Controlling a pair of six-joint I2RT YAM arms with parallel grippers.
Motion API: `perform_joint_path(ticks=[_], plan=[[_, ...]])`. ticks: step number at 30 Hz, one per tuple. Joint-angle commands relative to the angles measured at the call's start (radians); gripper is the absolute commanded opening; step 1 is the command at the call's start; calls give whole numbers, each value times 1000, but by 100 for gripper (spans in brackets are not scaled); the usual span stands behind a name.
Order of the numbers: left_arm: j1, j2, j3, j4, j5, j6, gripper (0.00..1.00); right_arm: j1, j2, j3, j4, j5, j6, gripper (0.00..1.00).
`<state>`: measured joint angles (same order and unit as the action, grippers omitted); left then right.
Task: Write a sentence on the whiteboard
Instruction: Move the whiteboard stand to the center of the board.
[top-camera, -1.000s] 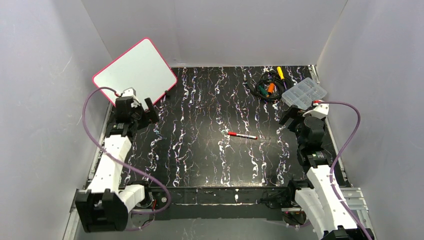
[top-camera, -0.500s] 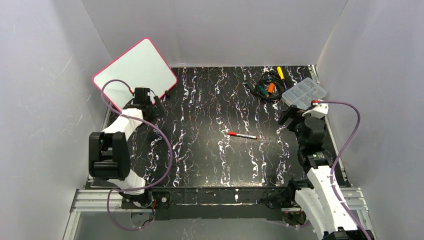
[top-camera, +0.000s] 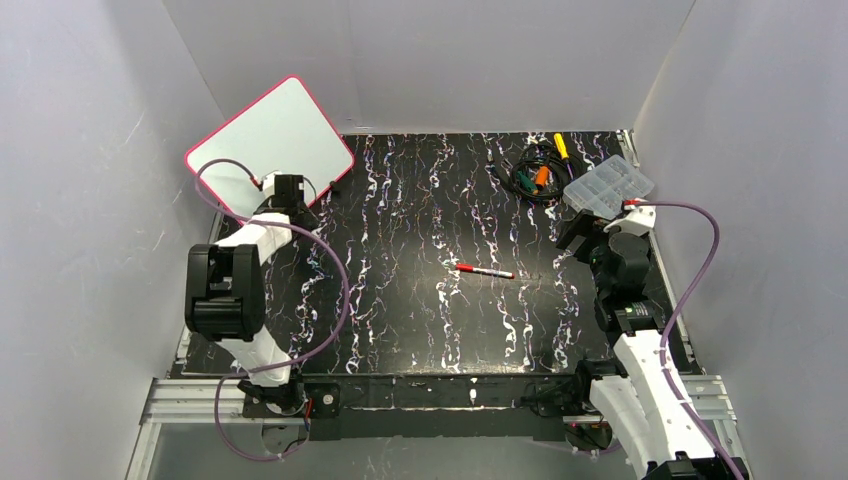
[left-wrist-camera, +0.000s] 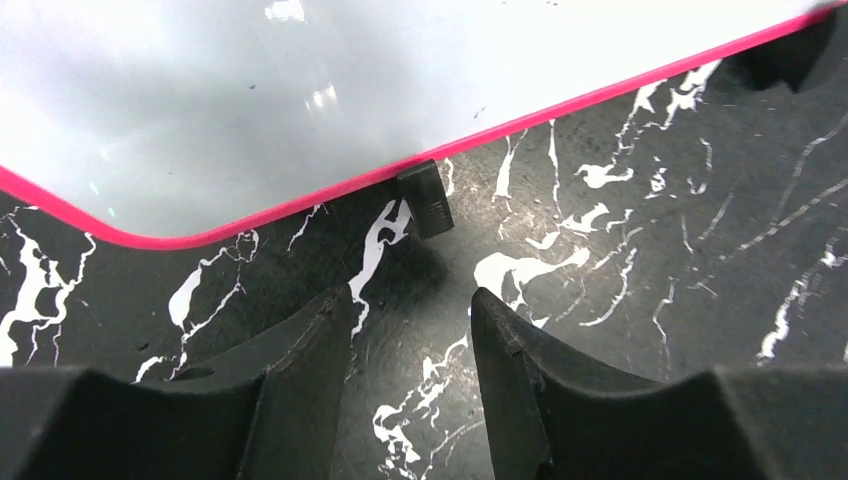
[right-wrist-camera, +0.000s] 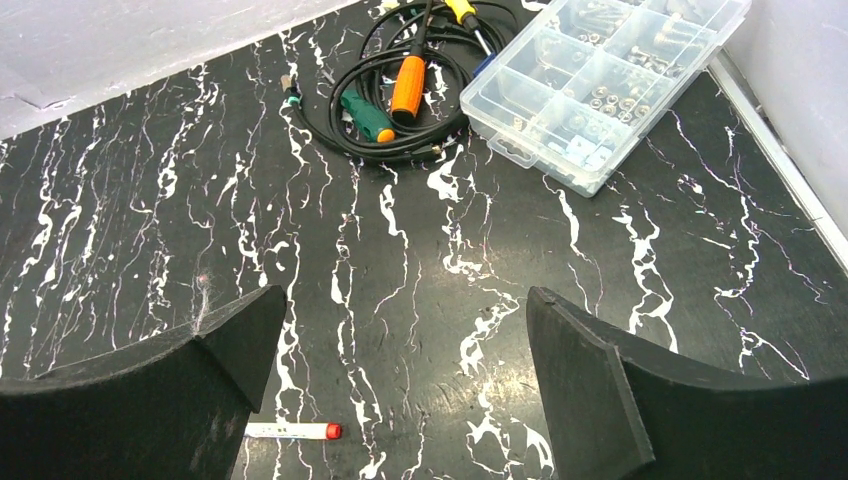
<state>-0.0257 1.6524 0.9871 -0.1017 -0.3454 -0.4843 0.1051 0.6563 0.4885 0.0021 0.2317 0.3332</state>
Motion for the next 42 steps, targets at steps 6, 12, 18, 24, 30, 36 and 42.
perform_joint_path(ticks=[6,12,18,24,30,36,42], plan=[[3,89,110,-30,-72,-25,45,-1,16,24,58,-18,-21,99],[13,120,147,-62,-86,-54,43,-1,12,24,59,-17,-23,99],[19,138,172,-94,-93,-71,39,-1,11,22,64,-22,-23,99],[24,173,214,-146,-96,-96,35,-1,9,22,65,-25,-25,99],[24,194,238,-166,-91,-96,34,-1,10,19,70,-29,-26,99],[24,212,261,-188,-87,-95,27,-1,12,19,73,-32,-28,99],[65,223,274,-215,-80,-110,29,-1,9,18,74,-33,-29,99]])
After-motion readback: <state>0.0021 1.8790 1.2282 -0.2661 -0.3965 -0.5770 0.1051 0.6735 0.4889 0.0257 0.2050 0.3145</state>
